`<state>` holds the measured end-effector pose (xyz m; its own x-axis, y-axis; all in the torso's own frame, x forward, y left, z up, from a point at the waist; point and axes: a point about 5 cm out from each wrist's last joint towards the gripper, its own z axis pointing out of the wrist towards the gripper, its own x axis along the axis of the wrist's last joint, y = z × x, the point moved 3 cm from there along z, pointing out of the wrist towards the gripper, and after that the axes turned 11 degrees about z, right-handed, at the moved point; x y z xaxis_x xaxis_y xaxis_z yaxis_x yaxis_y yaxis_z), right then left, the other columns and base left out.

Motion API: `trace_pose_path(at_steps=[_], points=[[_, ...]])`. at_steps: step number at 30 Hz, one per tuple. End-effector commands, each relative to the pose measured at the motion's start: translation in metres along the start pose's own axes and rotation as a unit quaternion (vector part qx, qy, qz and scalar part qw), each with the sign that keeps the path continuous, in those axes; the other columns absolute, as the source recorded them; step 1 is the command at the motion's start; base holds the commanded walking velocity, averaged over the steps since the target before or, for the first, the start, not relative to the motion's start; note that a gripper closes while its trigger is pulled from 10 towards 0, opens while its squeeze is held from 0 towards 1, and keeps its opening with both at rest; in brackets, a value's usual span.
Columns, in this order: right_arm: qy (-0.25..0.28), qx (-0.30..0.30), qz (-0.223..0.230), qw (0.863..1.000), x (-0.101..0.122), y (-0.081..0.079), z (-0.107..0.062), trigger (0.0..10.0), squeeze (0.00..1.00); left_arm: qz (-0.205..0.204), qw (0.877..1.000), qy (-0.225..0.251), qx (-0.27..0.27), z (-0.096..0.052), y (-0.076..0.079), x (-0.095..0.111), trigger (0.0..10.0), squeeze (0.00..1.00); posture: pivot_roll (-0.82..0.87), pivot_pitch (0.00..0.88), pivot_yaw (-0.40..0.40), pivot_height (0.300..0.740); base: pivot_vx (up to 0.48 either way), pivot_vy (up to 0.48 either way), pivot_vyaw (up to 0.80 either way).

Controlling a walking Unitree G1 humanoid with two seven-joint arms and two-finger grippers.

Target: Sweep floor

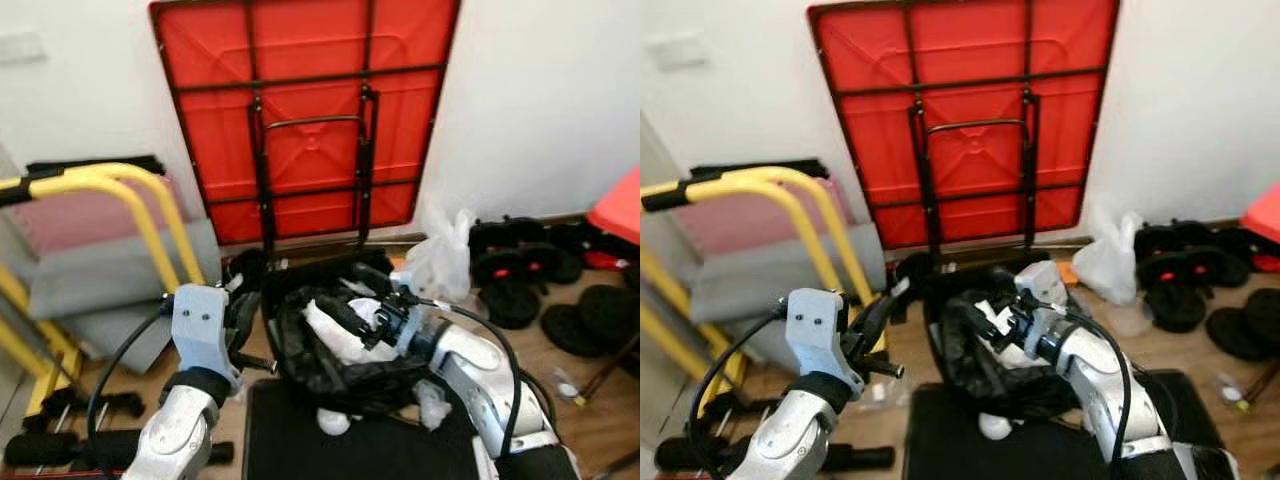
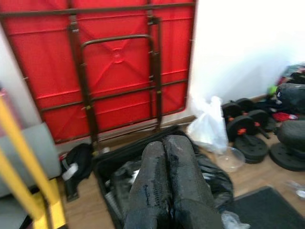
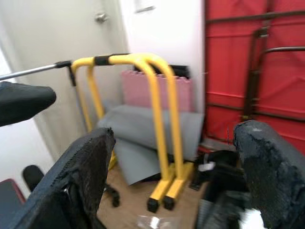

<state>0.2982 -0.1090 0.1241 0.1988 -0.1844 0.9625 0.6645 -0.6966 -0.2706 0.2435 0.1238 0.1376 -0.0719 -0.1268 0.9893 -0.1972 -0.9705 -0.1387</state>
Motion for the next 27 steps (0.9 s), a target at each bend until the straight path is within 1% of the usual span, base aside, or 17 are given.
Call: trace_pose_path(at_steps=[1, 9, 11, 14, 23, 27], points=[[-0.005, 0.002, 0.003, 1.0, -0.001, -0.0001, -0.0008, 10.0, 0.0, -0.001, 1.0, -0.003, -0.018, -0.0002, 0.0041, -0.0023, 10.0, 0.0, -0.1, 0.0, 0.018, 0.74, 0.0, -0.416, 0.0], [-0.01, 0.005, -0.005, 1.0, -0.0018, -0.001, -0.0008, 10.0, 0.0, -0.003, 1.0, -0.002, -0.02, -0.0004, 0.0041, -0.0024, 10.0, 0.0, -0.1, 0.0, 0.019, 0.74, 0.0, -0.399, 0.0], [-0.01, 0.005, -0.003, 1.0, -0.002, -0.0012, -0.0008, 10.0, 0.0, -0.003, 1.0, -0.001, -0.02, -0.0005, 0.0041, -0.0023, 10.0, 0.0, -0.1, 0.0, 0.019, 0.74, 0.0, 0.0, 0.79], [-0.019, 0.009, -0.017, 1.0, -0.0036, -0.0024, -0.0006, 10.0, 0.0, -0.011, 1.0, 0.002, -0.02, -0.0003, 0.0034, -0.001, 10.0, 0.0, -0.09, 0.0, 0.019, 0.74, 0.0, 0.0, 0.79], [-0.025, 0.014, -0.026, 0.999, -0.0044, -0.0038, -0.0007, 10.0, 0.0, -0.014, 1.0, 0.003, -0.02, 0.0, 0.0029, -0.0006, 10.0, 0.0, -0.09, 0.0, 0.019, 0.74, 0.0, 0.0, 0.79], [-0.032, 0.026, -0.03, 0.999, -0.0054, -0.0062, -0.001, 10.0, 0.0, -0.017, 1.0, 0.005, -0.023, 0.0002, 0.0029, -0.0003, 10.0, 0.0, -0.09, 0.0, 0.018, 0.74, 0.0, 0.0, 0.79]])
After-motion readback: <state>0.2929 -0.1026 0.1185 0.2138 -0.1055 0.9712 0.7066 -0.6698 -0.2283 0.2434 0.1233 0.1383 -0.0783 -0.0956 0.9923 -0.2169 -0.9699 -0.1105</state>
